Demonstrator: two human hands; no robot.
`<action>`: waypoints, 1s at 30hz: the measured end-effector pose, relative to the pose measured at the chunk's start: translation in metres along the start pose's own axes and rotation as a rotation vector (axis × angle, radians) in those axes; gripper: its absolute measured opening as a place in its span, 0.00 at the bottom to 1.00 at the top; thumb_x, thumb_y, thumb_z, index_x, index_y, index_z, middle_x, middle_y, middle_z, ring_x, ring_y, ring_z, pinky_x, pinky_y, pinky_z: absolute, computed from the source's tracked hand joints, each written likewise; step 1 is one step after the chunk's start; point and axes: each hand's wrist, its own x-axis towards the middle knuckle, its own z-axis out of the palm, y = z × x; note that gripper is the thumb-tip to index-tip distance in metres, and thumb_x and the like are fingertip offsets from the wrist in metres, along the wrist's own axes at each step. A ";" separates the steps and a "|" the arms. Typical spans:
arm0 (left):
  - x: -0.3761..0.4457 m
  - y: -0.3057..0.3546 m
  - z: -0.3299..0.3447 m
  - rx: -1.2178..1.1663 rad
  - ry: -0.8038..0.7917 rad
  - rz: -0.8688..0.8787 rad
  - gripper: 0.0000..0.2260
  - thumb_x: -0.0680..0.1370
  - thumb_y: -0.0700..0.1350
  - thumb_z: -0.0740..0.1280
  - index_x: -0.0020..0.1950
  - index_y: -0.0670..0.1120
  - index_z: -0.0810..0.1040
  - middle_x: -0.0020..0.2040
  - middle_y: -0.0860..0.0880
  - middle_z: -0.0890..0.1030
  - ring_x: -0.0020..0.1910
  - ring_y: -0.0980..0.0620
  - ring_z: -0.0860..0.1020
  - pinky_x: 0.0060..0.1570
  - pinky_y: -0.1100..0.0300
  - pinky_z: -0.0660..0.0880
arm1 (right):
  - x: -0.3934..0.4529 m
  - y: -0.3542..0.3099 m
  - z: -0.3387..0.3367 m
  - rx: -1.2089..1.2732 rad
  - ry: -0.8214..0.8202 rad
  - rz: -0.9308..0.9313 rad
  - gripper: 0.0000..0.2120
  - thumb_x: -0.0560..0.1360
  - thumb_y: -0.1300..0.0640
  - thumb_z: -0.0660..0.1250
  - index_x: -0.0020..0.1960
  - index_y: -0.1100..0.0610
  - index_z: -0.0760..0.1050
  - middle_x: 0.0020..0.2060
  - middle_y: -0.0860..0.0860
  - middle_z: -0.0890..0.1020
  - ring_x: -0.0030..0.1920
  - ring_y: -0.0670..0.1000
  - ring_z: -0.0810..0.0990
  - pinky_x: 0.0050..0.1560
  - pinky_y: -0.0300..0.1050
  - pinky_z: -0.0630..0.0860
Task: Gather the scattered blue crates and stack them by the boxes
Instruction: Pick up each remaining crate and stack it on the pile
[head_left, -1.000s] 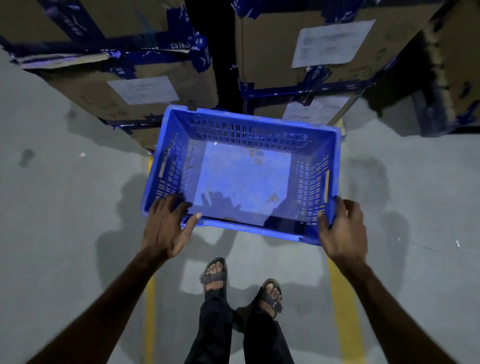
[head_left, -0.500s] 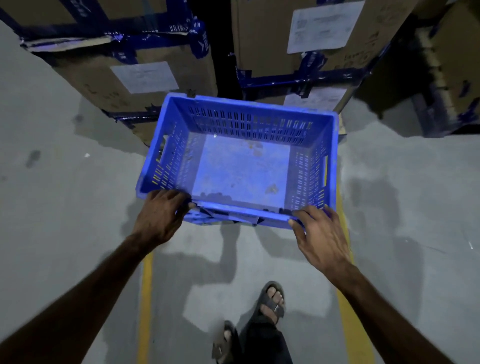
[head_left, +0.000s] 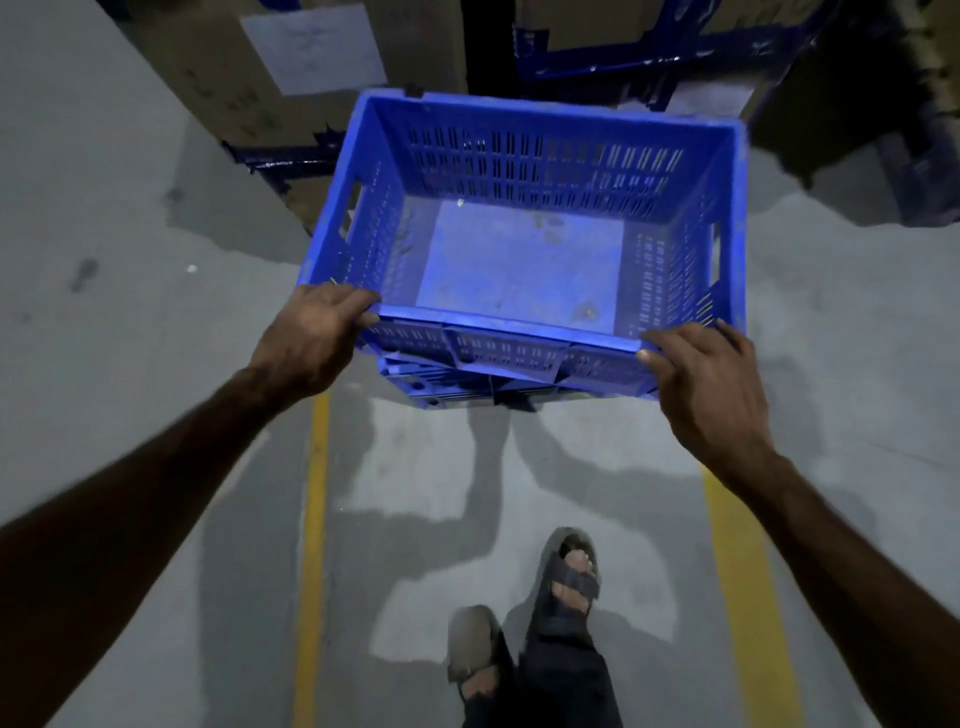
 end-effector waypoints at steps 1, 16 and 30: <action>-0.001 -0.001 -0.001 0.008 0.012 0.006 0.16 0.86 0.50 0.55 0.62 0.43 0.77 0.52 0.41 0.81 0.50 0.37 0.78 0.52 0.45 0.71 | -0.001 0.001 -0.001 -0.007 0.007 0.000 0.14 0.83 0.52 0.59 0.59 0.56 0.80 0.51 0.54 0.84 0.56 0.59 0.80 0.71 0.61 0.65; -0.005 0.013 0.006 0.043 0.062 -0.081 0.17 0.84 0.53 0.53 0.58 0.42 0.75 0.51 0.34 0.81 0.50 0.31 0.79 0.51 0.39 0.74 | 0.028 0.052 -0.035 0.099 -0.170 -0.163 0.16 0.80 0.42 0.64 0.56 0.52 0.83 0.46 0.52 0.84 0.48 0.58 0.81 0.46 0.54 0.75; -0.011 0.047 0.006 -0.007 0.115 -0.106 0.15 0.84 0.50 0.55 0.57 0.41 0.76 0.49 0.35 0.81 0.47 0.32 0.79 0.48 0.42 0.73 | 0.060 0.070 -0.042 0.066 -0.216 -0.166 0.19 0.79 0.40 0.59 0.54 0.52 0.80 0.48 0.53 0.81 0.49 0.61 0.79 0.47 0.57 0.77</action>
